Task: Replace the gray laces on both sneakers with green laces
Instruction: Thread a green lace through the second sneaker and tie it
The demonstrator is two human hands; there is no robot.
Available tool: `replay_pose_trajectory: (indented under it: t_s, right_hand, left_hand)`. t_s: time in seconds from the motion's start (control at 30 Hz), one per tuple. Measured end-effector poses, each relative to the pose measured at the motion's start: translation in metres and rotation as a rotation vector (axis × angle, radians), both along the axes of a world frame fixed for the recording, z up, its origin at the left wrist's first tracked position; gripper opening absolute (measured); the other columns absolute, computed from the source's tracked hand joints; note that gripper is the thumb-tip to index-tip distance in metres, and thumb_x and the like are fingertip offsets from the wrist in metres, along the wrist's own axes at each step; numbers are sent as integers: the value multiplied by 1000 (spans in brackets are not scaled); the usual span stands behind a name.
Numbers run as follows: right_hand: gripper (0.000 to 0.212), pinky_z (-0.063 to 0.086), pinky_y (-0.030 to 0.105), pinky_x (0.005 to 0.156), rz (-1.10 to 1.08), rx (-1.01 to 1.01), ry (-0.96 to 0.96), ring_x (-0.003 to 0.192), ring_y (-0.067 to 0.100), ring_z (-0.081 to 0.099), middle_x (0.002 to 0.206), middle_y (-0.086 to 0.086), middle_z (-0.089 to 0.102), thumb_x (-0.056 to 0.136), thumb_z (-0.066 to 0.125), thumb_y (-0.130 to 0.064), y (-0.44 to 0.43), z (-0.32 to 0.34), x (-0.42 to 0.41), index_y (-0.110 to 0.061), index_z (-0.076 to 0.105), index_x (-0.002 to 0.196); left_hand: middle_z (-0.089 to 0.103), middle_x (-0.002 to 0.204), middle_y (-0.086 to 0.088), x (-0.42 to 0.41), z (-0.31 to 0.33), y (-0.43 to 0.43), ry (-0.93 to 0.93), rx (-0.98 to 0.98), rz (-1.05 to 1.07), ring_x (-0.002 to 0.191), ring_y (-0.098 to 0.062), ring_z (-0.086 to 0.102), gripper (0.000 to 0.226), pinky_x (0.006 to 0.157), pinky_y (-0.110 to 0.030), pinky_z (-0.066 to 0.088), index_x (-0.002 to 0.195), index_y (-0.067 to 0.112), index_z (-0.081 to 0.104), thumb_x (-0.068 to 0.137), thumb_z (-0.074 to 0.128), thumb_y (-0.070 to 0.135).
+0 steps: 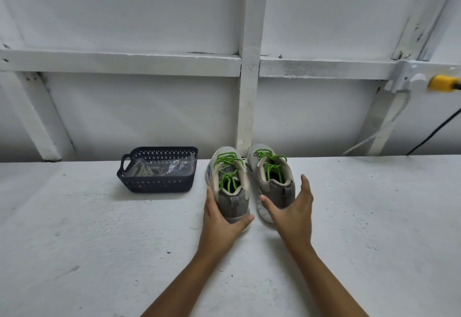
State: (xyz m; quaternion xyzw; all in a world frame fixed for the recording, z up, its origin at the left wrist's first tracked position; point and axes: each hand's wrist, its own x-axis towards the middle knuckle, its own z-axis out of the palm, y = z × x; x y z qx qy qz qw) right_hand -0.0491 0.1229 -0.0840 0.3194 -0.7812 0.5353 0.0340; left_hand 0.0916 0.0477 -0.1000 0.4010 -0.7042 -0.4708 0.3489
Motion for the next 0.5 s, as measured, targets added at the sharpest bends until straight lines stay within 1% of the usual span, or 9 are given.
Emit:
replay_pose_trajectory:
  t_s: [0.07, 0.1, 0.17, 0.23, 0.3, 0.43, 0.5]
  right_hand:
    - [111, 35, 40, 109, 39, 18, -126, 137, 23, 32, 147, 8, 34, 64, 84, -41, -3, -10, -2, -18, 16, 148]
    - [110, 37, 41, 108, 38, 24, -143, 135, 24, 36, 146, 8, 38, 64, 84, -40, -5, -14, -3, -16, 18, 148]
    - [98, 41, 43, 103, 11, 20, -141, 128, 26, 45, 137, 9, 48, 64, 81, -42, -8, -18, -4, -12, 32, 142]
    - [85, 45, 44, 97, -13, -4, -150, 119, 24, 52, 127, 5, 55, 61, 76, -46, -10, -21, -4, -13, 43, 132]
    - [79, 46, 43, 95, -14, -32, -149, 116, 21, 53, 124, 2, 57, 62, 78, -40, -8, -22, -2, -15, 46, 129]
    - [80, 46, 42, 96, -9, -67, -140, 117, 19, 52, 124, 0, 56, 61, 79, -40, -9, -26, 7, -17, 46, 130]
    - [79, 45, 42, 97, -20, -84, -123, 117, 20, 51, 125, 2, 56, 62, 81, -35, -11, -27, 12, -15, 46, 130]
  left_hand:
    - [21, 154, -1, -5, -3, -2, 7, -47, 58, 139, -13, 26, 120, 109, -24, 27, 150, 23, 4, 63, 84, 41]
    - [26, 152, -3, -6, -4, -4, 3, -70, 83, 137, -15, 30, 116, 110, -27, 31, 150, 22, 8, 64, 84, 40]
    - [32, 148, -6, -8, -6, -7, -11, -104, 111, 134, -17, 36, 110, 107, -33, 36, 148, 19, 13, 66, 82, 40]
    - [34, 147, -6, -9, -5, -11, -6, -112, 111, 133, -18, 38, 107, 106, -33, 38, 148, 19, 14, 67, 81, 41]
    - [34, 147, -6, -12, -3, -16, 0, -118, 107, 132, -18, 39, 106, 106, -33, 39, 148, 19, 14, 68, 80, 42]
    - [35, 147, -6, -17, -6, -19, -4, -133, 106, 132, -18, 39, 106, 104, -28, 38, 148, 19, 15, 68, 80, 40]
    - [35, 146, -6, -18, -8, -19, -2, -141, 106, 132, -18, 40, 105, 104, -31, 39, 147, 20, 15, 68, 80, 40]
